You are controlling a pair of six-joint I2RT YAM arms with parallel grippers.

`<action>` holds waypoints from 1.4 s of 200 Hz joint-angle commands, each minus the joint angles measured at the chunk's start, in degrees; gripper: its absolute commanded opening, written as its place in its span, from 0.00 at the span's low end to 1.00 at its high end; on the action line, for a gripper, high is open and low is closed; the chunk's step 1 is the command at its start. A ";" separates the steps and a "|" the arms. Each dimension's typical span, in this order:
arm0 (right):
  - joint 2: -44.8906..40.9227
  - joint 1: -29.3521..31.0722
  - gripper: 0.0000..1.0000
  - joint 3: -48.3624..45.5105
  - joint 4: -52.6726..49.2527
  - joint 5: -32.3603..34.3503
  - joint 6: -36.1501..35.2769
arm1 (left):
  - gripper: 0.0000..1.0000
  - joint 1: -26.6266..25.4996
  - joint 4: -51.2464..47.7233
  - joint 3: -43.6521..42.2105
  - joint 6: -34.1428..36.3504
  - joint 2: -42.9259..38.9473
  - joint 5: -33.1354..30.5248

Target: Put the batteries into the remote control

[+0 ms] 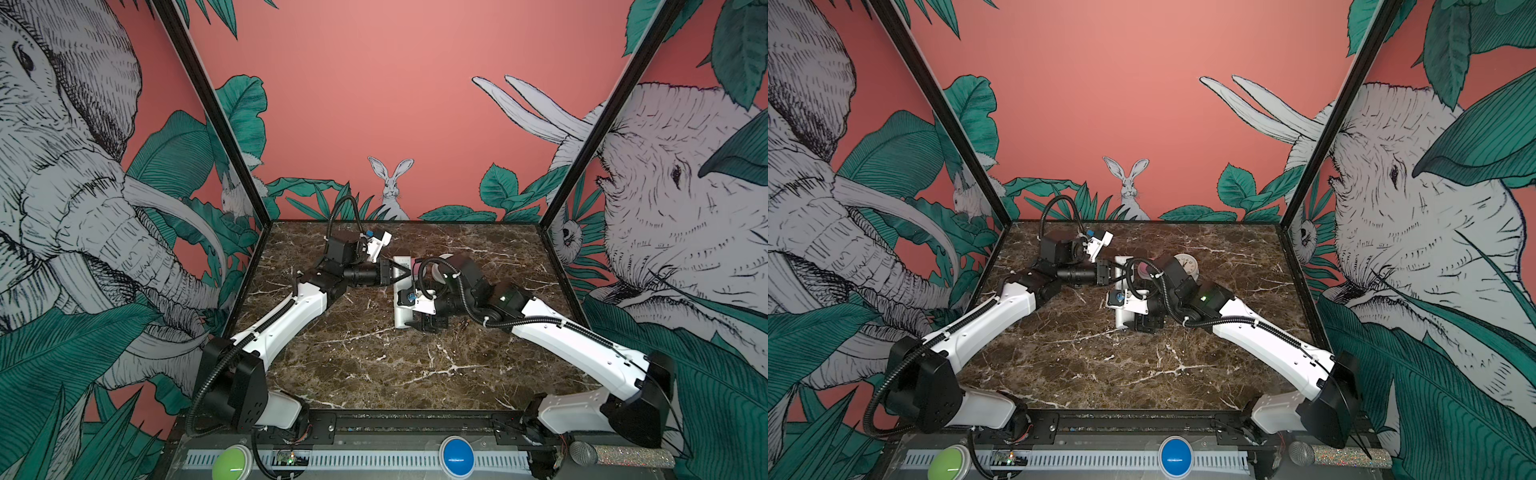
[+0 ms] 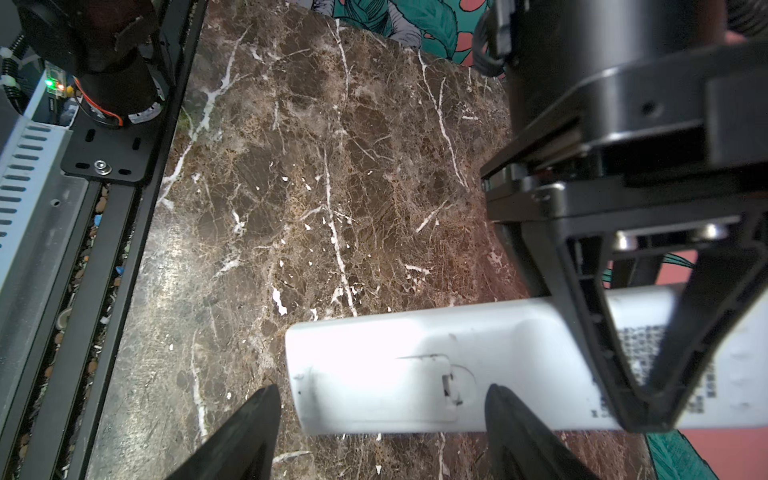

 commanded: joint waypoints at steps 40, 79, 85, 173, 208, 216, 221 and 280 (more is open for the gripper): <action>-2.46 -1.87 0.80 3.40 2.99 2.75 24.37 | 0.00 0.32 -3.78 2.49 1.71 -2.62 -10.67; -0.07 -3.81 0.76 5.55 -1.04 4.96 51.39 | 0.00 0.34 -6.87 2.15 0.40 -2.83 -20.67; 0.03 -3.83 0.76 4.52 -0.04 4.06 54.47 | 0.00 0.36 -6.93 2.07 0.09 -2.72 -21.40; 7.50 -3.89 0.80 2.20 5.80 -0.75 65.21 | 0.00 0.19 -7.11 1.19 -0.76 -3.89 -23.51; 9.62 -4.19 0.79 1.79 9.32 -0.96 67.74 | 0.00 0.15 -7.07 0.40 -0.66 -4.38 -23.64; 9.86 -4.19 0.79 1.75 10.19 -0.86 68.23 | 0.00 0.11 -7.03 0.28 -0.61 -4.39 -23.68; 9.99 -4.26 0.79 1.67 10.70 -0.89 68.54 | 0.00 0.15 -7.03 0.23 -0.60 -4.35 -23.60; 11.15 -4.74 0.71 1.58 13.19 -1.29 69.51 | 0.00 0.02 -6.14 0.04 -0.55 -3.69 -22.39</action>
